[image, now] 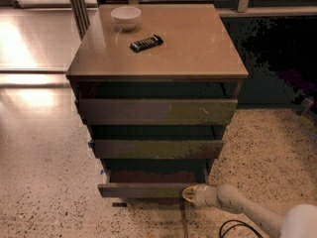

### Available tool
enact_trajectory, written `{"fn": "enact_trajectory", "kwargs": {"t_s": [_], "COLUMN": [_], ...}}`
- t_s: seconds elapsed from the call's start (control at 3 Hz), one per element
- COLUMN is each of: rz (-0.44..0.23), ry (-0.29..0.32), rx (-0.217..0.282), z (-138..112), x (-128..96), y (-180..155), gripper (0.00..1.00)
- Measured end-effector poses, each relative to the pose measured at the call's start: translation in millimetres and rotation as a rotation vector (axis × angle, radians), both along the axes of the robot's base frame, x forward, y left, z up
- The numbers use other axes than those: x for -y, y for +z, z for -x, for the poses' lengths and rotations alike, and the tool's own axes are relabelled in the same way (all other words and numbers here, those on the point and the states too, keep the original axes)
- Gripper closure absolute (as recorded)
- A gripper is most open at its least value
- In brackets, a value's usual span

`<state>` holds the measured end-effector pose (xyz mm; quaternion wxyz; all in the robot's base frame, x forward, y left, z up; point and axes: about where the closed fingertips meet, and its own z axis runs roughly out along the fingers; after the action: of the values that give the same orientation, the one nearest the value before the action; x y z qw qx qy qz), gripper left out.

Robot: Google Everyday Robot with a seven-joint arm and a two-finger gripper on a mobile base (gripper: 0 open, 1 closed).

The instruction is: Close bottom drawer

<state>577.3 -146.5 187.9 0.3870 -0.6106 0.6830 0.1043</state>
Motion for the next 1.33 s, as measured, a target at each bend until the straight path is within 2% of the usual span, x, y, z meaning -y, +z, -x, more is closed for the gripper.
{"fn": "enact_trajectory", "kwargs": {"t_s": [0.67, 1.0, 1.33], "rz": [-0.007, 0.031, 0.070], "ry": [0.028, 0.024, 0.000], "rx": [-0.015, 0.016, 0.086], "z": [-39, -60, -74], "x": [-10, -9, -4], "y": [-14, -11, 2], "gripper": [1.00, 1.00, 1.00]}}
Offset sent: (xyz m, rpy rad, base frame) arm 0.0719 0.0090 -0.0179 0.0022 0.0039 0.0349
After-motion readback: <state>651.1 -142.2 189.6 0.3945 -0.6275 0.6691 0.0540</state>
